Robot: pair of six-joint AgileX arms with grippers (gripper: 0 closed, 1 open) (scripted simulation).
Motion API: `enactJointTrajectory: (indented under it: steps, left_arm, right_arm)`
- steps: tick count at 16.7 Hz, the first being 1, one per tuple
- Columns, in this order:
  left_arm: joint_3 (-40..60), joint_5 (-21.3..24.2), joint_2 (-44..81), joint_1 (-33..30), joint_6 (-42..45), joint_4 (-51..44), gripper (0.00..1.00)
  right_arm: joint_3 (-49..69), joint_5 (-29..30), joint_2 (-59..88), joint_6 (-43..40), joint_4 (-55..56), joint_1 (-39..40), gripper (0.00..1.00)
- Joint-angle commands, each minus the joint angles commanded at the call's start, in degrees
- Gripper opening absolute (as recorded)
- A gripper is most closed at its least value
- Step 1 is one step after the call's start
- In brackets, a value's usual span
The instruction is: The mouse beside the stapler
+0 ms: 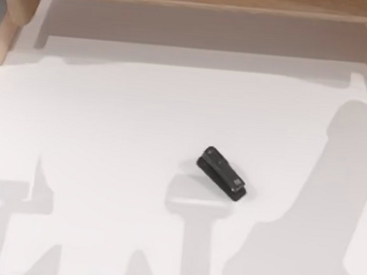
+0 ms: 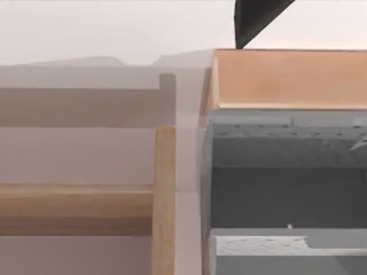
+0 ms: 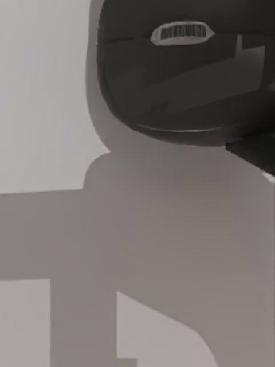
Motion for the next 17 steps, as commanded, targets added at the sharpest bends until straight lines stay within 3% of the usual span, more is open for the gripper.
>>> enactJointTrajectory:
  steps: [9,17]
  left_arm:
    - [0.0,0.0,0.0,0.0,0.0,0.0,1.00]
    - [0.0,0.0,0.0,0.0,0.0,0.0,1.00]
  right_arm:
    - [-1.2,0.3,-5.5,1.3,-1.4,-0.7,0.00]
    - [-11.9,0.2,-21.7,9.9,0.4,3.0,0.00]
